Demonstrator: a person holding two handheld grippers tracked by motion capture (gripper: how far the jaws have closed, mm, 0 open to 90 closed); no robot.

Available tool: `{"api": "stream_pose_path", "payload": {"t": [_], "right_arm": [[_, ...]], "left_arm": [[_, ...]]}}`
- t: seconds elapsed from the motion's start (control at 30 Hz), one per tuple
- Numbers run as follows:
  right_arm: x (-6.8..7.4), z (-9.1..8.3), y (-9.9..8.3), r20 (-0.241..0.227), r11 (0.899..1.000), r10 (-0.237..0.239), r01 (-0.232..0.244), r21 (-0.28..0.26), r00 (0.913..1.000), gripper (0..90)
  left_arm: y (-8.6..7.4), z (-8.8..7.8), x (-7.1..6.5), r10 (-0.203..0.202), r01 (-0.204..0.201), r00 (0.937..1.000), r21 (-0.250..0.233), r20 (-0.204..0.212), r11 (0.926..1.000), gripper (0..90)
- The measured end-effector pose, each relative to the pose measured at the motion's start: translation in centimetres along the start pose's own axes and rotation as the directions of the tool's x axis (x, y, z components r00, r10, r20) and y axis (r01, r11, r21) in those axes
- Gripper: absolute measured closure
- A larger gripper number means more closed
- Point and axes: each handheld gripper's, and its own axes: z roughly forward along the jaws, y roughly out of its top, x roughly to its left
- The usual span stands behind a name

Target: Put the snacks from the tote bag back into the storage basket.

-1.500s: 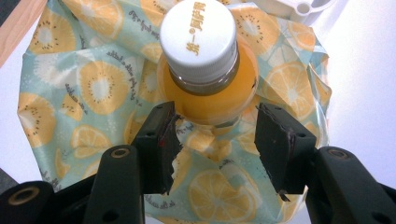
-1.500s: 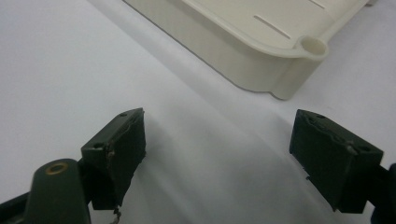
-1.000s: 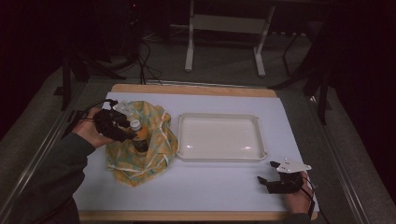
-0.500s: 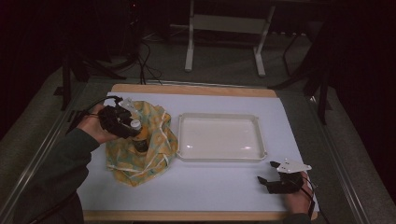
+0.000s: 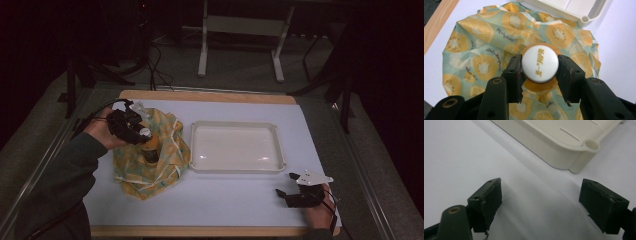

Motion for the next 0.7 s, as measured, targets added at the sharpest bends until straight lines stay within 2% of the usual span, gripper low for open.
{"api": "stream_pose_path", "payload": {"t": [0.4,0.7], "right_arm": [[0.0,0.0,0.0,0.0,1.0,0.0,0.0,0.002,1.0,18.0],[0.0,0.0,0.0,0.0,1.0,-0.001,0.001,0.002,1.0,18.0]], "left_arm": [[1.1,0.1,0.3,0.016,-0.018,0.9997,0.069,0.02,0.9975,56.2],[1.8,0.1,0.0,0.029,-0.03,0.9995,0.111,0.008,0.9933,58.2]]}}
